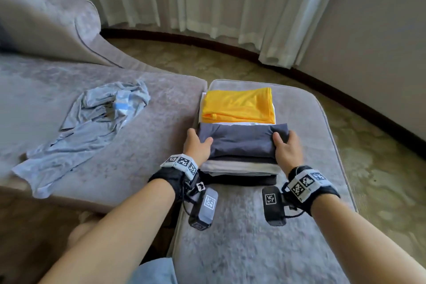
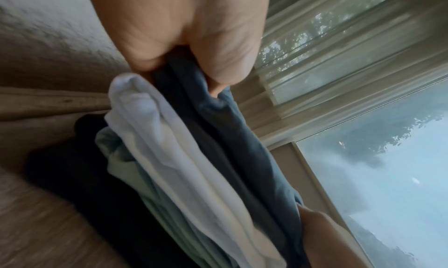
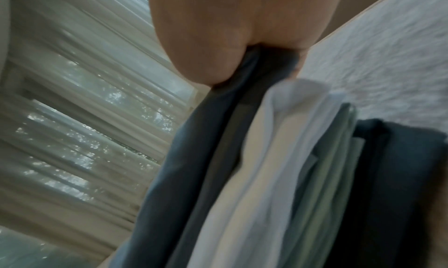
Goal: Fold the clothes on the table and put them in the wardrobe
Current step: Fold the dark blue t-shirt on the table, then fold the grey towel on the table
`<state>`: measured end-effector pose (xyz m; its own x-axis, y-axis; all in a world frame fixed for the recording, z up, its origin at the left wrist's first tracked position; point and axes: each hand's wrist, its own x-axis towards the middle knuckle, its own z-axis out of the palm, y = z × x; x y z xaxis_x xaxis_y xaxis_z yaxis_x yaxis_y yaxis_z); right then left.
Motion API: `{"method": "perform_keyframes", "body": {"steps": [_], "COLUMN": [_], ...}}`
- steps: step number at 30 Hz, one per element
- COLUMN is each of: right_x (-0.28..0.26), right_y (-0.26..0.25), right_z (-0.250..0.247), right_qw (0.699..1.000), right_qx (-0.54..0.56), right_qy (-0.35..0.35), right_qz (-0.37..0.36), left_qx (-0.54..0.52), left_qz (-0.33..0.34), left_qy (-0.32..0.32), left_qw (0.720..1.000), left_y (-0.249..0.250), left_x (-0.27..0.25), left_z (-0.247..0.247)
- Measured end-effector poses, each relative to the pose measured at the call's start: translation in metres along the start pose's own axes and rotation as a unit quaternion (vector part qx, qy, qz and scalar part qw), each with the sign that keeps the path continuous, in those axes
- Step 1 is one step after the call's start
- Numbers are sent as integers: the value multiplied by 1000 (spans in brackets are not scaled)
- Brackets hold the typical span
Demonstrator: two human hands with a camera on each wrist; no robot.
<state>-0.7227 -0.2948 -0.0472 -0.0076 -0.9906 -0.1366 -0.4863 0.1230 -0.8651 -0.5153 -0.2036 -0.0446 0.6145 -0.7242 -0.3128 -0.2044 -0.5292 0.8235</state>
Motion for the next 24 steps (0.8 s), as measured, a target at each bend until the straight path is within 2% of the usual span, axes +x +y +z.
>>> {"method": "perform_keyframes", "body": {"steps": [4,9,11,13,15,19,21,24], "right_x": [4,6,6,5,3,-8,-14,-20], "right_y": [-18,-17,-16,-22,-33,-50,-51,-49], "right_z": [5,13,13,11,10,23,30,35], "right_qw": [999,996,989,978,968,961,953,926], "right_qx": [20,-82,-129,-161,-176,-205,-252,-340], "right_qy": [21,18,55,93,105,66,13,-79], "right_qz": [-37,-37,-53,-99,-145,-176,-169,-141], "left_qx": [-51,40,61,111,161,294,336,251], "left_qz": [14,-41,-5,83,158,171,160,161], "left_qy": [38,1,2,30,14,-83,-115,-144], "left_qw": [998,998,998,990,974,937,921,944], "left_y": [12,16,16,17,21,22,15,1], "left_x": [7,1,-4,-2,3,3,3,11], "left_z": [-10,-21,-23,-25,-21,0,5,-5]}}
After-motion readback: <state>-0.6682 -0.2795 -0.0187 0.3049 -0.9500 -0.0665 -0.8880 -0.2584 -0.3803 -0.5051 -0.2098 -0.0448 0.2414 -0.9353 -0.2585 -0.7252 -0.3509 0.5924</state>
